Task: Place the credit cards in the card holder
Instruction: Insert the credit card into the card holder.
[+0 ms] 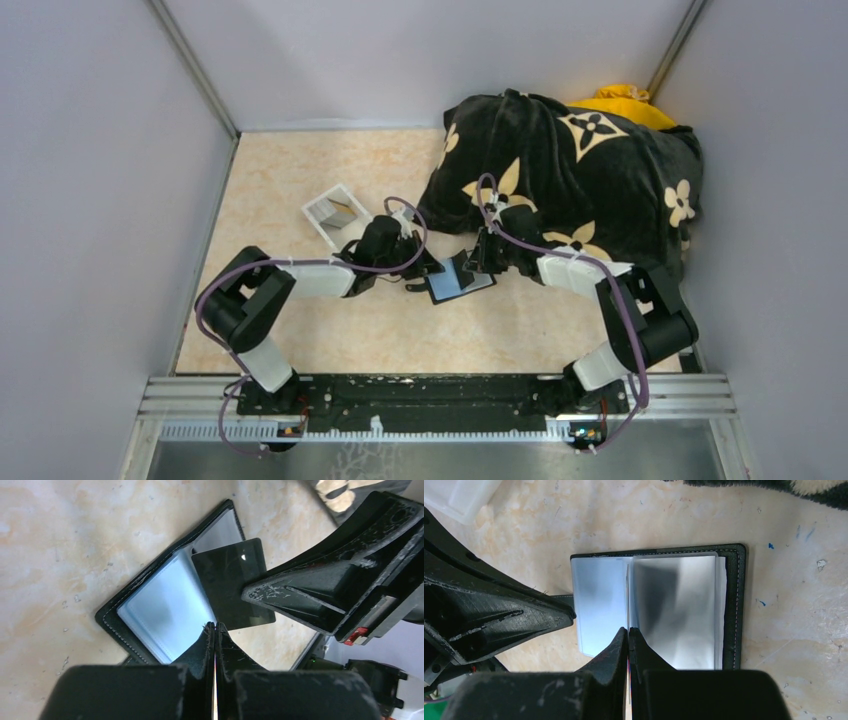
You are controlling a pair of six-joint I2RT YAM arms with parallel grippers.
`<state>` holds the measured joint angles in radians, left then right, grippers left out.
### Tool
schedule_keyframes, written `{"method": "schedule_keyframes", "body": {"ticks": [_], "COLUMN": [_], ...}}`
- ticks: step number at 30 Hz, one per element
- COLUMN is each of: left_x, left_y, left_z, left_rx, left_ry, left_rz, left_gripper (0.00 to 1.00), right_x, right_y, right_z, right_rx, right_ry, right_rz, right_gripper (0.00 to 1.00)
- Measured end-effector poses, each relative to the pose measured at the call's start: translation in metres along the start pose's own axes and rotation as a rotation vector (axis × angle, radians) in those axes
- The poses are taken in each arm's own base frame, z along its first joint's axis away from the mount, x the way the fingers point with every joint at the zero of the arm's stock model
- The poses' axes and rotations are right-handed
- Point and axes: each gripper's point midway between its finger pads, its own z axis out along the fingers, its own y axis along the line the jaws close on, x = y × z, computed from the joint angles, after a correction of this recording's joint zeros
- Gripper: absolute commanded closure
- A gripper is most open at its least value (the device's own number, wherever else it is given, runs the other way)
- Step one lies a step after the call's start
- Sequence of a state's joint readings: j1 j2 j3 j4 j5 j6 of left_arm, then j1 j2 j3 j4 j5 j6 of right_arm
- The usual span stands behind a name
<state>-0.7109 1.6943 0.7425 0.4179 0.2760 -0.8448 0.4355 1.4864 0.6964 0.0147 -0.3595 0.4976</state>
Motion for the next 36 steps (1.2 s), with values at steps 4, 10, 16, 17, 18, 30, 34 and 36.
{"method": "schedule_keyframes", "body": {"ticks": [4,10,16,17,18,30,34,36], "left_x": [0.008,0.014,0.022,0.023,0.023,0.023,0.023,0.023], "left_y": [0.011,0.022,0.035,0.036,0.037,0.040,0.040,0.040], "left_z": [0.000,-0.001,0.000,0.000,0.000,-0.001,-0.001,-0.001], "left_rx": [-0.053,-0.104,-0.148,-0.156,-0.159,-0.195,-0.205,-0.215], "left_ry": [0.021,0.037,0.060,0.063,0.064,0.060,0.062,0.066], "left_rz": [0.003,0.003,-0.002,-0.004,-0.005,-0.001,-0.002,-0.003], "left_gripper": [1.00,1.00,1.00,1.00,1.00,1.00,1.00,1.00], "right_x": [0.004,0.003,0.001,0.001,0.000,0.000,0.001,0.001], "right_y": [-0.004,-0.004,-0.004,-0.004,-0.004,-0.005,-0.005,-0.005], "right_z": [0.004,0.008,0.010,0.010,0.010,0.012,0.013,0.013], "right_rx": [0.008,0.003,0.000,-0.001,-0.002,-0.006,-0.008,-0.009], "right_ry": [0.015,0.015,0.009,0.008,0.007,0.007,0.007,0.007], "right_rz": [0.006,0.006,0.003,0.002,0.000,-0.024,-0.027,-0.030], "right_gripper": [1.00,1.00,1.00,1.00,1.00,1.00,1.00,1.00]}}
